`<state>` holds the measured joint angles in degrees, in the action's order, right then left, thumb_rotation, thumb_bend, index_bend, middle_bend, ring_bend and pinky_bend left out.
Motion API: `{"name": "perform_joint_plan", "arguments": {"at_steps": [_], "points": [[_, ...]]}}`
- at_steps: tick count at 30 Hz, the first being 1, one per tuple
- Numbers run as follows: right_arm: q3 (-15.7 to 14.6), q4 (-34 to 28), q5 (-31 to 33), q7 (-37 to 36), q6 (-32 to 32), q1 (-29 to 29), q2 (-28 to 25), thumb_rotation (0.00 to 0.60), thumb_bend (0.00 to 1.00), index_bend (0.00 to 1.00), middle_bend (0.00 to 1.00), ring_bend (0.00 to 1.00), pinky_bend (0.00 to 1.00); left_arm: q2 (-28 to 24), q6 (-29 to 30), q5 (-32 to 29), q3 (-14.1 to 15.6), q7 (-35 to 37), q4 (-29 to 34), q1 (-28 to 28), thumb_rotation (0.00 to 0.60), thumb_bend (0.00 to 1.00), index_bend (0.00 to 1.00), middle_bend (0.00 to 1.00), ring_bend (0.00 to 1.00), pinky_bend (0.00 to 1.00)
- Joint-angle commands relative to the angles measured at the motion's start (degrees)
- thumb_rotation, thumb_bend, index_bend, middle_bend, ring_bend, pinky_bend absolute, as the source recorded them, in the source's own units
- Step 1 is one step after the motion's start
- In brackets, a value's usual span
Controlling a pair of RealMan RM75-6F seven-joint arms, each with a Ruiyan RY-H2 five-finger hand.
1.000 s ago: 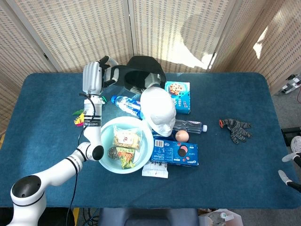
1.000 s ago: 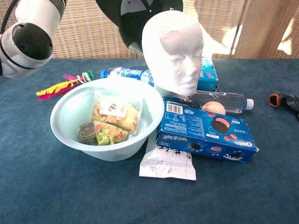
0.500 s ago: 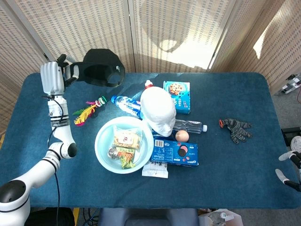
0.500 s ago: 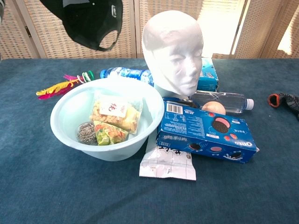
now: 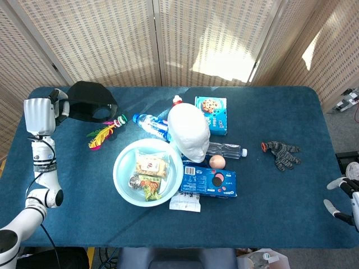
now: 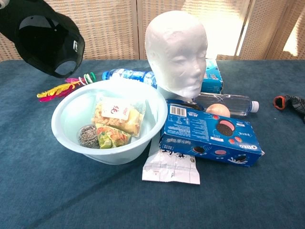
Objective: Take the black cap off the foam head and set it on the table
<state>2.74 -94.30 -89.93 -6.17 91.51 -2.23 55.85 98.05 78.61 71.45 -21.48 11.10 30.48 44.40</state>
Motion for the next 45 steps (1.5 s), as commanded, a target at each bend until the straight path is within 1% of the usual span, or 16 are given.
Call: {"name": "perform_joint_plan", "arguments": {"at_steps": [1, 5, 9, 11, 14, 19, 23, 28, 33, 34, 35, 37, 38, 41, 42, 45], "points": [[0.0, 0.2, -0.1, -0.2, -0.1, 0.1, 0.1, 0.6, 0.24, 0.49, 0.44, 0.41, 0.52, 0.2, 0.5, 1.4, 2.3, -1.0, -0.9, -2.0, 0.6, 0.39, 0.77, 0.92, 1.0, 1.0], [-0.1, 0.3, -0.1, -0.4, -0.2, 0.3, 0.1, 0.6, 0.24, 0.49, 0.44, 0.41, 0.52, 0.4, 1.2, 4.8, 6.7, -3.2, -2.3, -4.5, 0.6, 0.39, 0.77, 0.92, 1.0, 1.0], [-0.1, 0.2, -0.1, -0.3, 0.0, 0.2, 0.0, 0.6, 0.24, 0.49, 0.44, 0.41, 0.52, -0.4, 1.2, 8.7, 11.3, -4.6, -1.7, -6.7, 0.6, 0.39, 0.77, 0.92, 1.0, 1.0], [-0.1, 0.0, -0.1, -0.2, 0.0, 0.2, -0.1, 0.6, 0.24, 0.49, 0.44, 0.41, 0.52, -0.8, 2.0, 10.3, 13.0, -5.5, -0.8, -7.5, 0.6, 0.39, 0.77, 0.92, 1.0, 1.0], [-0.2, -0.2, -0.2, 0.1, 0.1, 0.1, 0.0, 0.6, 0.24, 0.49, 0.44, 0.41, 0.52, -1.5, 2.6, 11.3, 14.1, -6.1, 1.9, -8.5, 0.6, 0.39, 0.77, 0.92, 1.0, 1.0], [-0.3, -0.5, -0.4, 0.3, 0.4, 0.0, 0.0, 0.6, 0.24, 0.49, 0.44, 0.41, 0.52, -4.9, -1.6, 13.2, 17.2, -9.2, 8.0, -9.4, 0.6, 0.39, 0.78, 0.92, 1.0, 1.0], [-0.5, -0.6, -0.5, 0.5, 0.5, -0.1, 0.0, 0.6, 0.24, 0.49, 0.44, 0.41, 0.52, -8.2, -4.2, 12.2, 17.3, -12.7, 15.6, -10.1, 0.6, 0.39, 0.78, 0.92, 1.0, 1.0], [-0.6, -0.8, -0.6, 0.6, 0.8, -0.3, 0.0, 0.6, 0.24, 0.49, 0.44, 0.41, 0.52, -11.0, -7.6, 10.8, 17.7, -18.1, 21.0, -10.8, 0.6, 0.39, 0.78, 0.92, 1.0, 1.0], [-0.6, -0.9, -0.6, 0.8, 0.9, -0.3, -0.1, 0.6, 0.24, 0.49, 0.44, 0.41, 0.52, -14.2, -12.8, 7.4, 17.6, -24.3, 27.2, -11.4, 0.6, 0.38, 0.77, 0.9, 1.0, 1.0], [-0.6, -0.9, -0.7, 0.8, 1.0, -0.4, -0.2, 0.6, 0.24, 0.49, 0.44, 0.41, 0.52, -14.9, -13.8, 6.5, 17.5, -25.8, 28.7, -11.6, 0.6, 0.38, 0.75, 0.89, 1.0, 1.0], [-0.6, -1.0, -0.7, 0.8, 1.0, -0.4, -0.2, 0.6, 0.24, 0.49, 0.44, 0.41, 0.52, -15.8, -15.0, 5.0, 17.3, -27.9, 30.9, -11.8, 0.6, 0.38, 0.7, 0.89, 1.0, 1.0], [-0.6, -1.0, -0.6, 0.8, 1.1, -0.4, -0.2, 0.6, 0.24, 0.49, 0.44, 0.41, 0.52, -17.5, -16.6, 2.1, 16.6, -31.8, 35.0, -12.1, 0.6, 0.38, 0.56, 0.86, 1.0, 1.0], [-0.6, -1.0, -0.6, 0.8, 1.1, -0.4, -0.3, 0.6, 0.24, 0.49, 0.44, 0.41, 0.52, -18.2, -17.0, 0.7, 16.3, -33.5, 36.7, -12.3, 0.6, 0.36, 0.46, 0.85, 1.0, 1.0], [-0.6, -1.0, -0.5, 0.7, 1.2, -0.5, -0.3, 0.6, 0.24, 0.49, 0.44, 0.41, 0.52, -20.2, -17.2, -3.2, 15.4, -39.0, 42.2, -12.8, 0.6, 0.28, 0.23, 0.8, 0.99, 1.0], [-0.6, -1.0, -0.5, 0.7, 1.2, -0.5, -0.2, 0.6, 0.24, 0.49, 0.44, 0.41, 0.52, -20.6, -17.0, -4.1, 15.2, -40.3, 43.8, -13.0, 0.6, 0.26, 0.17, 0.78, 0.99, 1.0], [-0.6, -0.9, -0.4, 0.6, 1.2, -0.6, -0.2, 0.6, 0.24, 0.49, 0.44, 0.41, 0.52, -21.7, -15.6, -6.0, 14.7, -43.6, 47.6, -13.5, 0.6, 0.23, 0.03, 0.74, 0.96, 1.0]]}}
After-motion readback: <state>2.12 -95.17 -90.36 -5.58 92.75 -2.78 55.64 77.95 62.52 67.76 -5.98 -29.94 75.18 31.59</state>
